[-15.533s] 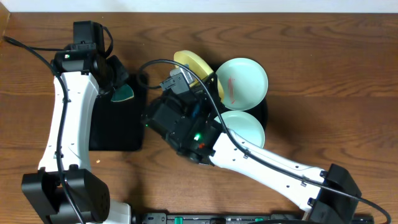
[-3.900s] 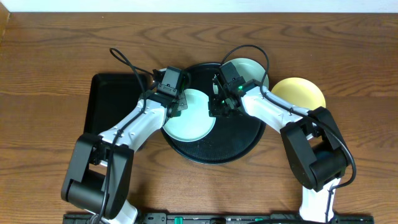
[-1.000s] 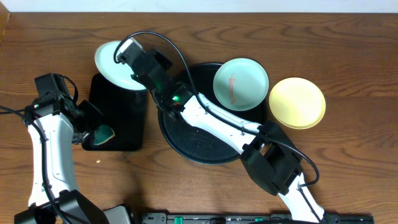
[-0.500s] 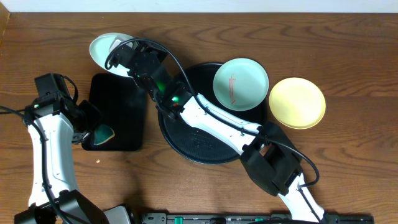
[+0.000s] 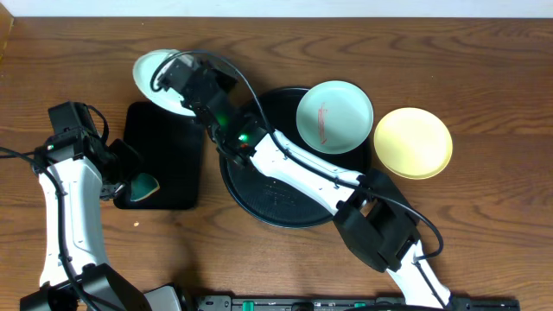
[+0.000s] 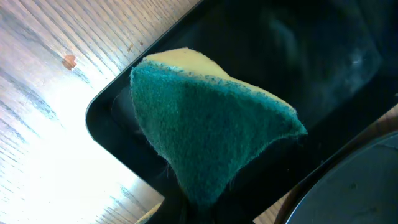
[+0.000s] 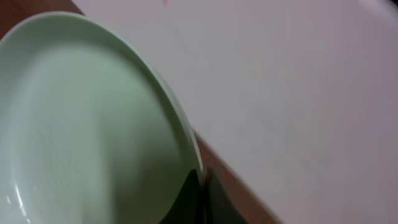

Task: Clean dirty plates on tray and stack at the side
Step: 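Lift the pale green plate with the right gripper and tilt it, then carry the green plate right and set it on the yellow plate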

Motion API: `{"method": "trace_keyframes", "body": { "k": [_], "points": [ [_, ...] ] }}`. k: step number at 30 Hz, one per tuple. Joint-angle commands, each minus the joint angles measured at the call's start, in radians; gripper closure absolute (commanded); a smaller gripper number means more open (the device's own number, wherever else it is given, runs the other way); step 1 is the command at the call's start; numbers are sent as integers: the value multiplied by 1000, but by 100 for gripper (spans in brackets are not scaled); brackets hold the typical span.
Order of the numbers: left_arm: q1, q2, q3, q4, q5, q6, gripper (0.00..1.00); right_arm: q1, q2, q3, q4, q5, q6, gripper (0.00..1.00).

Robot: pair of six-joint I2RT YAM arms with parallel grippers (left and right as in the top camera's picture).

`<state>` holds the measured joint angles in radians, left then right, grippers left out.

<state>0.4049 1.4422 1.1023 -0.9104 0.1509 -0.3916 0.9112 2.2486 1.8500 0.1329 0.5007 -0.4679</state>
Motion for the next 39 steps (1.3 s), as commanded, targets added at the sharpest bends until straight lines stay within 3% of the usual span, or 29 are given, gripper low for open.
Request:
{"method": "trace_keyframes", "body": {
  "k": [1, 8, 17, 30, 39],
  "points": [
    [4, -1, 8, -1, -1, 14, 93, -13, -37, 15, -46, 101, 286, 99],
    [3, -1, 8, -1, -1, 14, 93, -70, -179, 15, -266, -62, 545, 99],
    [-13, -1, 8, 7, -1, 18, 93, -326, -373, 15, -750, -406, 753, 99],
    [-173, -1, 8, 80, -2, 18, 93, -814, -523, 15, -1277, -544, 741, 99],
    [-257, -1, 8, 119, -1, 17, 92, -1085, -513, -91, -1362, -572, 558, 99]
  ]
}}
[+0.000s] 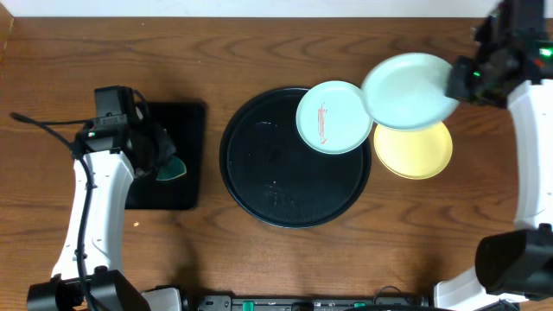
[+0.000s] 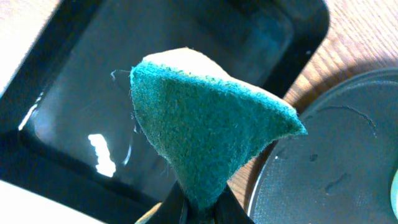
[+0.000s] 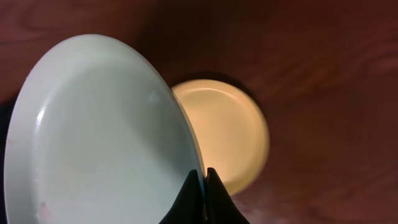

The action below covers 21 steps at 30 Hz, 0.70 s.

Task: Clean dirty plates on tray and stack at the side
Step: 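Carry the green plate right and set it on the yellow plate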

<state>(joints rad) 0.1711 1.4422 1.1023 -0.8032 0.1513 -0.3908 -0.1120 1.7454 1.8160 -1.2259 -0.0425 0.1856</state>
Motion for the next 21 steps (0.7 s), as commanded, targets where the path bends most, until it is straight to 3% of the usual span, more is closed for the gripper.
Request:
{"method": "trace_keyframes", "body": {
  "k": [1, 5, 15, 17, 21],
  "points": [
    [-31, -1, 8, 19, -2, 16, 93, -82, -9, -87, 5, -29, -107, 99],
    [-51, -1, 8, 36, -2, 16, 92, -138, -8, -225, 76, -18, -109, 99],
    [-55, -1, 8, 50, -2, 16, 93, -182, -8, -592, 473, -18, -121, 99],
    [-55, -1, 8, 50, -2, 16, 92, -181, -8, -634, 533, -18, -121, 97],
    [-55, -1, 8, 50, -2, 16, 93, -181, -8, -690, 616, -31, -121, 84]
  ]
}}
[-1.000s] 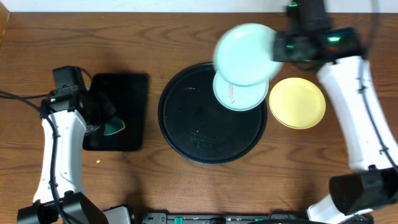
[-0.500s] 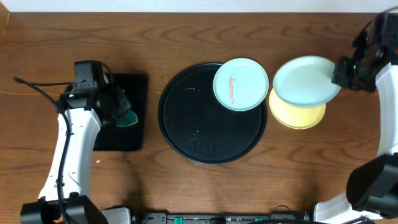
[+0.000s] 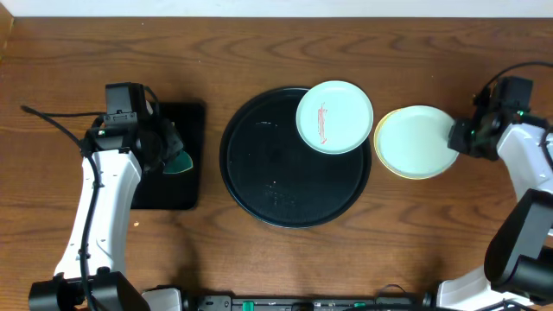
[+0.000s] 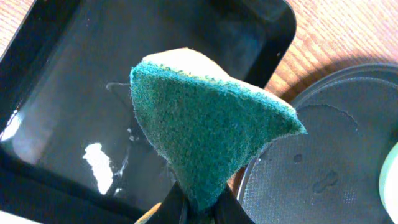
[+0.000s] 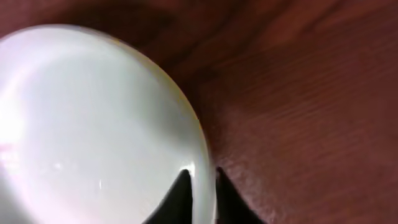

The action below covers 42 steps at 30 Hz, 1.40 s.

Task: Clean dirty plates on tray and stack at the side
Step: 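Carry the green plate right and set it on the yellow plate, then grasp the rim of the last pale green plate with the right gripper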

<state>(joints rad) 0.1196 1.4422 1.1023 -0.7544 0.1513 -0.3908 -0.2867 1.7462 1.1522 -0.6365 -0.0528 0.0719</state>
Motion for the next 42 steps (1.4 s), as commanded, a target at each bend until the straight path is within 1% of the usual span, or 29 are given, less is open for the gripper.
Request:
{"method": "trace_keyframes", "body": {
  "k": [1, 2, 5, 10, 14, 17, 20, 22, 24, 29, 33, 37, 40, 41, 42],
  "points": [
    [-3, -1, 8, 2, -2, 16, 93, -6, -9, -25, 32, -40, -7, 81],
    [-3, -1, 8, 2, -2, 16, 93, -6, -9, -21, 33, -66, -7, 78],
    [-3, 0, 8, 1, -2, 16, 93, -6, -9, 27, 17, -175, -8, 73],
    [-6, 0, 11, -5, -3, 41, 92, 35, -9, 171, -96, -271, -30, 67],
    [-17, 0, 80, -79, -47, 58, 92, 136, -9, 297, -184, -267, -70, 64],
    [-40, 0, 200, -187, -148, 70, 93, 238, -1, 345, -175, -238, -70, 61],
    [-55, 0, 270, -249, -157, 84, 93, 301, 26, 351, -146, -239, -70, 61],
    [-62, 0, 290, -269, -159, 84, 93, 333, 60, 353, -129, -239, -71, 61],
    [-76, 6, 293, -282, -164, 96, 92, 376, 135, 356, -100, -214, -81, 62],
    [-93, 36, 293, -288, -164, 103, 93, 409, 240, 356, -75, -138, -81, 63],
    [-93, 50, 293, -284, -164, 103, 93, 412, 285, 356, -73, -138, -81, 70],
    [-93, 52, 293, -279, -164, 103, 93, 412, 299, 356, -70, -138, -80, 85],
    [-93, 52, 293, -276, -164, 103, 93, 412, 300, 356, -61, -139, -72, 93],
    [-93, 52, 293, -274, -164, 103, 93, 413, 300, 356, -61, -139, -72, 98],
    [-93, 52, 292, -273, -164, 103, 93, 414, 300, 356, -62, -139, -72, 99]
  ]
}}
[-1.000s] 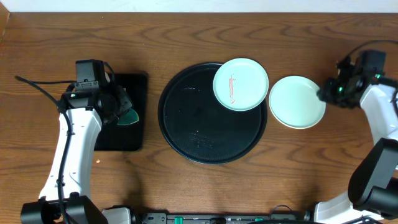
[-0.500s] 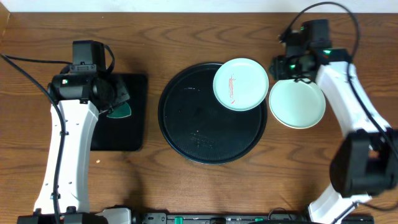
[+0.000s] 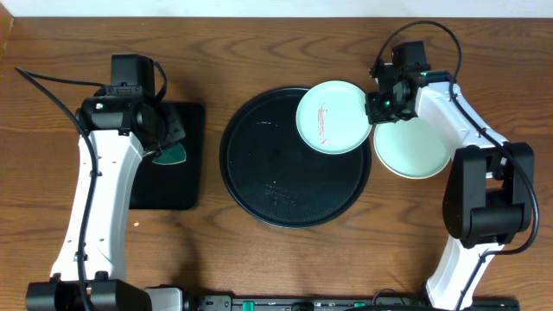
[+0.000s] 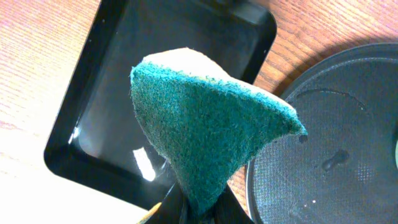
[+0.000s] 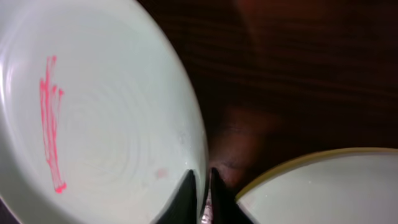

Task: Clean dirty plates on tray and stack at the side
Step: 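Grasp the rim of the last pale green plate with the right gripper, then scrub the last green plate with the sponge in the left gripper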

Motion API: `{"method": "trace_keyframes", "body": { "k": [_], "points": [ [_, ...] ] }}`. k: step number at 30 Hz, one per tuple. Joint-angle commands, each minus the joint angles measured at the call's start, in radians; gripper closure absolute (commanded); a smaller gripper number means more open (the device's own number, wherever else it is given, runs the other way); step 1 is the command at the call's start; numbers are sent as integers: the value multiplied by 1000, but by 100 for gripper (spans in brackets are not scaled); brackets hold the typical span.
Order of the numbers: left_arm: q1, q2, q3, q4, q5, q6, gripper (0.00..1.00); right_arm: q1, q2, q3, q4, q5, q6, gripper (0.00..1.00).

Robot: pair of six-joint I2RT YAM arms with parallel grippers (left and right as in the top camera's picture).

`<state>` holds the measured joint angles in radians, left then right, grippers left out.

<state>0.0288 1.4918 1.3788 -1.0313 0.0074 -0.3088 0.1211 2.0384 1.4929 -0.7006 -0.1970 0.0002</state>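
Note:
A mint plate (image 3: 341, 121) with a red streak (image 5: 51, 124) rests on the back right of the round black tray (image 3: 276, 181). My right gripper (image 3: 378, 105) sits at its right rim, jaws shut on the rim (image 5: 200, 183). Beside it a clean mint plate (image 3: 415, 147) lies on a yellow plate whose rim (image 5: 286, 167) shows underneath. My left gripper (image 3: 164, 149) is shut on a green and yellow sponge (image 4: 205, 124), held above the rectangular black tray (image 3: 164, 186).
The rectangular tray (image 4: 155, 74) holds a film of water. The round tray's edge (image 4: 336, 155) lies just right of the sponge. Bare wooden table surrounds both trays, and the arm cables trail over the back.
My right gripper has left the far rim of the stacked clean plate and now grips the right rim of the streaked plate. The left gripper with the sponge sits slightly farther back.
At first my right gripper held a clean mint plate at the back left by the rectangular tray. Then it held it above the yellow plate, then the plate lay there with the jaws loosened. Now it grips the streaked plate. The left gripper held the sponge throughout.

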Motion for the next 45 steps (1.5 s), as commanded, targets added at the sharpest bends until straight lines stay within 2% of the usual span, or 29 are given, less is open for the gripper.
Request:
{"method": "trace_keyframes", "body": {
  "k": [1, 12, 23, 34, 39, 45],
  "points": [
    [-2, 3, 16, 6, -20, 21, 93, 8, 8, 15, 0, 4, 4, 99],
    [-2, 3, 14, 15, -19, 21, 93, 128, 7, 19, -43, -21, 9, 99],
    [-4, 5, 8, 19, -18, 13, 92, 271, 12, 10, -57, -17, 211, 99],
    [-103, 7, -34, 76, -19, -27, 93, 279, 101, 10, -55, -79, 212, 86],
    [-167, 27, -34, 103, -19, -66, 93, 279, 121, 8, -57, -97, 218, 88],
    [-292, 130, -34, 161, -16, -125, 93, 279, 124, 1, -51, -93, 242, 99]
  ]
}}
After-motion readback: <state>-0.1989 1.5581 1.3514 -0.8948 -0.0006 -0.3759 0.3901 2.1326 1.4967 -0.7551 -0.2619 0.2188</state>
